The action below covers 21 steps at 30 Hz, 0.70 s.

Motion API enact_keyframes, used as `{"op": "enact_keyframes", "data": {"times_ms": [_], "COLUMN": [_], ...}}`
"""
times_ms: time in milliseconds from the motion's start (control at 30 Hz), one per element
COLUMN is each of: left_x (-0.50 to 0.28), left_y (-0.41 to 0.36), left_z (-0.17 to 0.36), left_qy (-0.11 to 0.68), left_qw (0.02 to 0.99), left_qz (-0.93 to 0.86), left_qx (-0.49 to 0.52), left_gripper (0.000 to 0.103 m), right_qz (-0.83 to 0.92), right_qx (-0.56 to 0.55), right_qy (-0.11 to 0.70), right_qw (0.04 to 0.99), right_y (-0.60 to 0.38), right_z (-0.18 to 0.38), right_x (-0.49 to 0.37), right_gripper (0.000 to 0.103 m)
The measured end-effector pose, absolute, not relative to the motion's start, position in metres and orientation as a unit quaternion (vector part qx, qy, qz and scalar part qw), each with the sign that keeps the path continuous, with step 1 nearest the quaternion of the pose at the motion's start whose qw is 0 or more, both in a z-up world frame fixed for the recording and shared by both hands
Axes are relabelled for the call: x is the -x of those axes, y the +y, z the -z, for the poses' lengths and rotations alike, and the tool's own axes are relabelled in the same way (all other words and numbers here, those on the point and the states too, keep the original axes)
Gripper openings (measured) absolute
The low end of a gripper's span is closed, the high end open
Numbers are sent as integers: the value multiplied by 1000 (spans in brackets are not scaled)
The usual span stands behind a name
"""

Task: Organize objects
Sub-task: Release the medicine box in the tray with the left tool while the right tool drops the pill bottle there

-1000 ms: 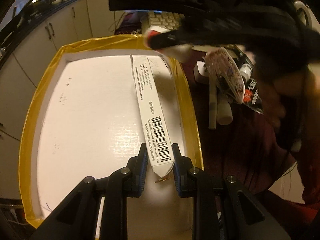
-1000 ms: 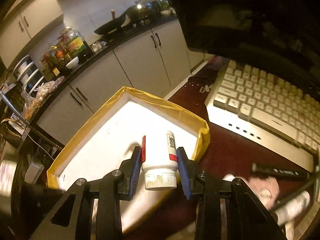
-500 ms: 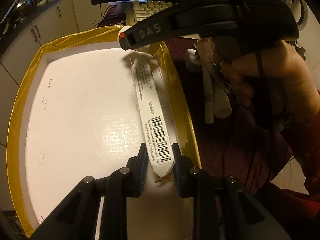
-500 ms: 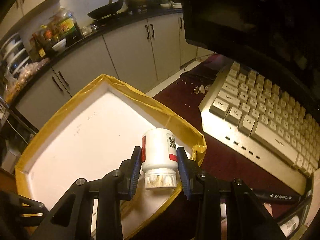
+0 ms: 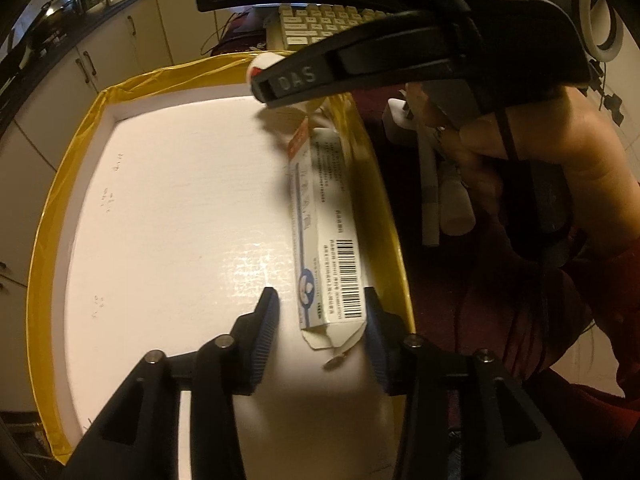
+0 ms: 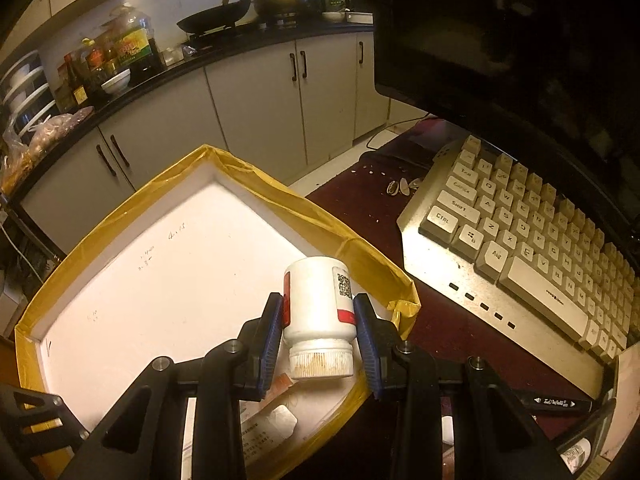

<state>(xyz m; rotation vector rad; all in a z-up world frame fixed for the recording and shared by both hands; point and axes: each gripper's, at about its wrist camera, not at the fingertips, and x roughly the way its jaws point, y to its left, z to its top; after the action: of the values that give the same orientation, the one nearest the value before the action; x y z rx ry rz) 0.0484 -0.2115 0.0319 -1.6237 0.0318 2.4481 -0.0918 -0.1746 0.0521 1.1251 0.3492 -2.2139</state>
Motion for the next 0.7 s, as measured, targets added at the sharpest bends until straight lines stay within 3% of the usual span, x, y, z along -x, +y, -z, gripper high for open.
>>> {"op": "enact_keyframes", "data": {"times_ms": [333,433,600,700], "left_x": [-65,-75,-95,-109], "left_y": [-218,-216,-202,-197], "left_z": [-49,-62,-87,-97], "left_qy": [-8,-18,-38,-66], "left_qw": [84,79,69,82], "left_qz": [-843,-854,-880,-884], "left_qx": [531,514,469,456], "left_gripper": [60,65,85,90], "right_qz": [846,856,877,881], "right_qx": [-415,-394,-367,-360], "right_qy": [92,60,-6,-62], "right_qw": [323,329,310,301], "right_y": [-160,-136,-77,-33], "right_z": [-72,-90,-105,-102], "right_x": [79,64,37,20], "right_gripper": [53,68,94,101]}}
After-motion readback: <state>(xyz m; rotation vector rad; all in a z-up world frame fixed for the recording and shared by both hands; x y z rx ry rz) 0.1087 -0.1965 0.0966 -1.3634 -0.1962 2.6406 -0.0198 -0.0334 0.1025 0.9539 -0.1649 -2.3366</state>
